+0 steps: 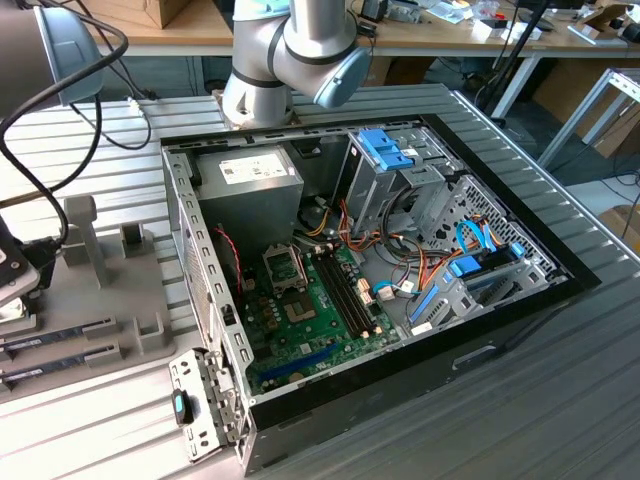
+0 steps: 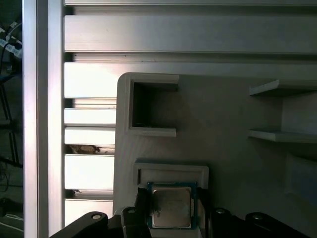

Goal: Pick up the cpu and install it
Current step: 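Pick up the cpu and move it towards the insertion slot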

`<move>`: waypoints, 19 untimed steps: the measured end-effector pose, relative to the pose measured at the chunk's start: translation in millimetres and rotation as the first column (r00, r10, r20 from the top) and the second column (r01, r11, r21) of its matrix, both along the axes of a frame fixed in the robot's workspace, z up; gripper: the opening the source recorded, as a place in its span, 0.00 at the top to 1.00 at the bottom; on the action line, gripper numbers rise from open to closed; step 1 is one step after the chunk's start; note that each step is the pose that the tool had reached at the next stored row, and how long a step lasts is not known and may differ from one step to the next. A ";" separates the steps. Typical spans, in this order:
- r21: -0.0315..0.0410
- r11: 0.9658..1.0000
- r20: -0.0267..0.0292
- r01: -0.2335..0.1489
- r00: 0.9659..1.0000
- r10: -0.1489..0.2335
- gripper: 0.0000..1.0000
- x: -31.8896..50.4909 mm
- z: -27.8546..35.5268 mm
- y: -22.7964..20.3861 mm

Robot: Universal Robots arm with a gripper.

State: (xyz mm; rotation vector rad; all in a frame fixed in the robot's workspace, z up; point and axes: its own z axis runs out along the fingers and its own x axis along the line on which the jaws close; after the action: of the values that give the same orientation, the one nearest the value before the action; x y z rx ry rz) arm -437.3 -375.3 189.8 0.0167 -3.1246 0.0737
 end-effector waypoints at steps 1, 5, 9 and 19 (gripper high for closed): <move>0.000 1.000 0.000 0.000 1.000 0.000 0.53 0.0 0.6 0.0; 0.000 1.000 0.000 0.000 1.000 0.000 0.53 0.1 3.5 0.0; 0.000 1.000 0.000 0.000 1.000 0.000 0.53 0.0 5.6 0.0; 0.000 1.000 0.000 0.000 1.000 0.000 0.53 0.0 21.1 0.0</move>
State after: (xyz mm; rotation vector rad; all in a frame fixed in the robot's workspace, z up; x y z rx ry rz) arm -437.3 -375.3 210.9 0.0168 -3.1249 0.0735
